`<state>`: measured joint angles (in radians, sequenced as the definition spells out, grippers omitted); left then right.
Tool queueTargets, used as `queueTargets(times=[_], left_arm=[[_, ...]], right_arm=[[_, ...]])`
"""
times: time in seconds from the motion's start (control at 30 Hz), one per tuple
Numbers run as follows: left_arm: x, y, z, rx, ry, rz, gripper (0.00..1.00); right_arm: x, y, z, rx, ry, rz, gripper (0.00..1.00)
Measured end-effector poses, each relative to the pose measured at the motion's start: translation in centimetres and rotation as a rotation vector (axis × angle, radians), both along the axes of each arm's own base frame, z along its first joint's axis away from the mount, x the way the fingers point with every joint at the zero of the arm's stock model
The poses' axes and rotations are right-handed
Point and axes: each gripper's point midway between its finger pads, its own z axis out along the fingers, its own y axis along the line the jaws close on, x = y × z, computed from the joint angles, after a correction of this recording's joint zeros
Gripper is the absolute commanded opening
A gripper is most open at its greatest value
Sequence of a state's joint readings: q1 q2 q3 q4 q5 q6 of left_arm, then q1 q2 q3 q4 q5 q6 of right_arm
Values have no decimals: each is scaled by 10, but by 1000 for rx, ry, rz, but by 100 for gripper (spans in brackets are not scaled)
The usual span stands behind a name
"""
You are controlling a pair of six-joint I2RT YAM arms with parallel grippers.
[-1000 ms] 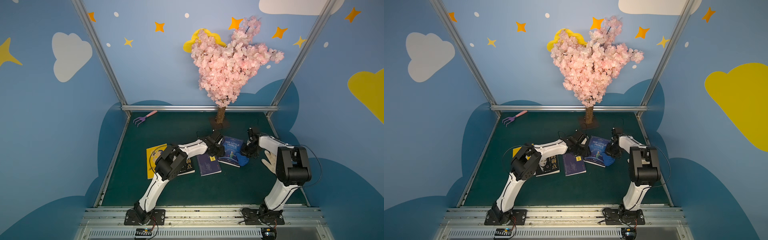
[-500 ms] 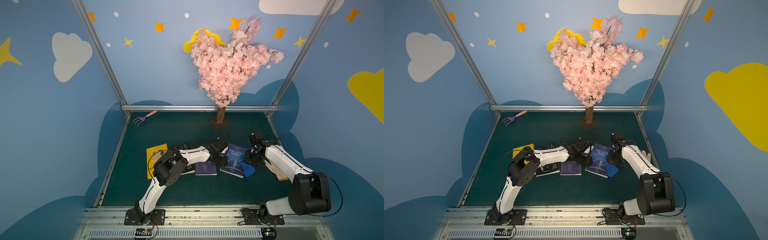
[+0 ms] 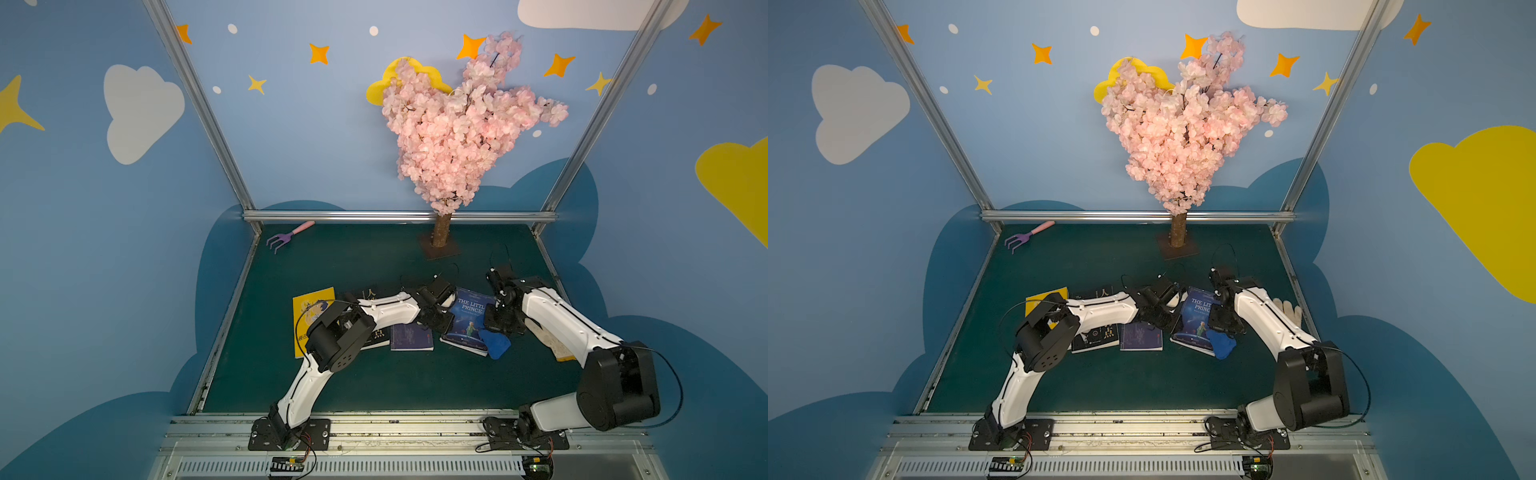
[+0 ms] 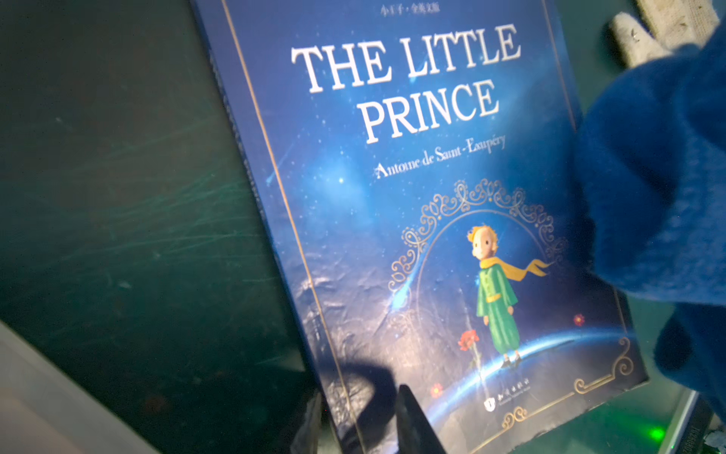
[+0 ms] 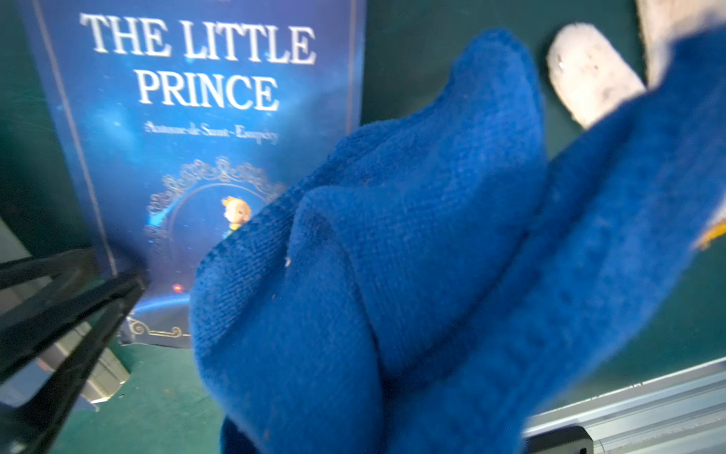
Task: Wipe the cover of the book
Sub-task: Wipe the dirt from the cover of the book.
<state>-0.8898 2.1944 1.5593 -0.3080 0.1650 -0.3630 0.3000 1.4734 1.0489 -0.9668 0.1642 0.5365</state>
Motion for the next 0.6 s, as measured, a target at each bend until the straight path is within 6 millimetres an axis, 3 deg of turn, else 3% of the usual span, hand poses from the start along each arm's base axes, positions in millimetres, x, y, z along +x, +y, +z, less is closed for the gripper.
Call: queueTargets(times=[0.17,0.4,0.6], left_arm=[[0,1,-1,1,2,2,32],[1,2,-1,-7,12,4,29],[1,2,0,-13,24,7,28]], right_arm=[[23,10,-16,-6,48,18,0],[54,13,-58,2,177,3,0],[85,10,-58,32,172,-31,0]])
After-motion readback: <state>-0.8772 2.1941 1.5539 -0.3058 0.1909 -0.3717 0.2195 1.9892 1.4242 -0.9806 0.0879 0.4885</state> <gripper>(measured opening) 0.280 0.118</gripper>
